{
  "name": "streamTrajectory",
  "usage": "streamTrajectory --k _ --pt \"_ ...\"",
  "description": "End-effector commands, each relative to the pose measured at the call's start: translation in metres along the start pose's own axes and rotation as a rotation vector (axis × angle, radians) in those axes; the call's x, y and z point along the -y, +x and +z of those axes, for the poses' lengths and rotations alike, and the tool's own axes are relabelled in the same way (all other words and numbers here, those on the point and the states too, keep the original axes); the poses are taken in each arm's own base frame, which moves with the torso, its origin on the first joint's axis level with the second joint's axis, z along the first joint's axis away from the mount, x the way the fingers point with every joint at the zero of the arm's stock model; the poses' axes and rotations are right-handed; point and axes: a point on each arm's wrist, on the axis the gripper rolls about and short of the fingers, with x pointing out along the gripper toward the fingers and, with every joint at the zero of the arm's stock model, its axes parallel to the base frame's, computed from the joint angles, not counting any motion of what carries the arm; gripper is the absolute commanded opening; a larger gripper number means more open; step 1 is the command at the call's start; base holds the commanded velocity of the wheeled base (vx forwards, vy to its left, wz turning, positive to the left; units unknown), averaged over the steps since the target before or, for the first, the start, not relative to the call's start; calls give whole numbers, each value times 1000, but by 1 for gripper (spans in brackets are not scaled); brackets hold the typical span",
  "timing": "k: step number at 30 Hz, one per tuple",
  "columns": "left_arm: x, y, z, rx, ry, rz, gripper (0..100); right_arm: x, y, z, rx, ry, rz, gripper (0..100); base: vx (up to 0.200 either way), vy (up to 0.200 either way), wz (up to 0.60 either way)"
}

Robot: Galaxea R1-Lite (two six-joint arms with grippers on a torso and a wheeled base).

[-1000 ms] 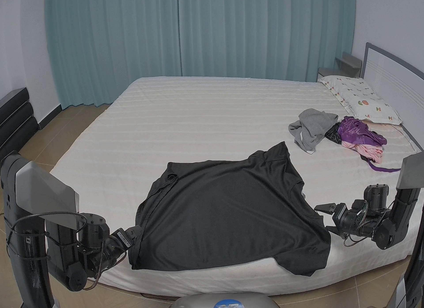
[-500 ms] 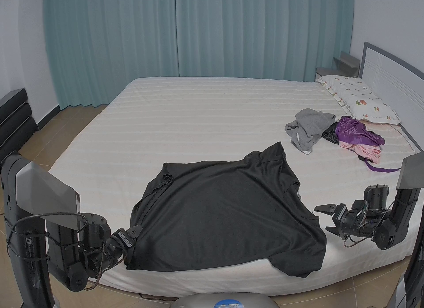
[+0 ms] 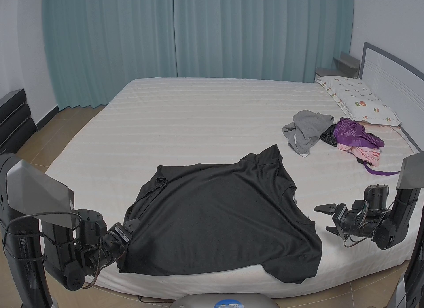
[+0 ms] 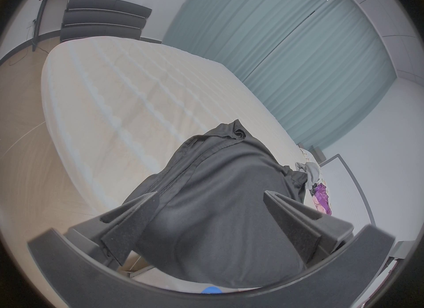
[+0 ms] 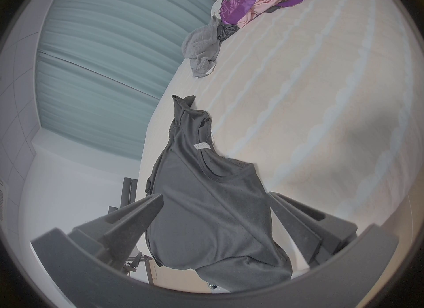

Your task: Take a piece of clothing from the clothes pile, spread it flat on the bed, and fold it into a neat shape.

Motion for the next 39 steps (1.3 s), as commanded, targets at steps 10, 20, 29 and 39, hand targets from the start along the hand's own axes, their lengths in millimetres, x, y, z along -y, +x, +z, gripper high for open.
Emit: streamTrajectory --k 10,20,29,39 --pt "4 0 6 32 -12 -23 100 -1 2 -3 -13 -8 1 100 40 0 0" --pt "41 41 36 180 -28 -192 100 -4 4 -7 -23 -14 4 100 0 0 0" --pt "73 116 49 117 64 -187 100 -7 7 -14 -49 -27 4 100 0 0 0" --pt "77 193 43 76 93 -140 100 -6 9 -15 -55 -25 -1 100 0 0 0"
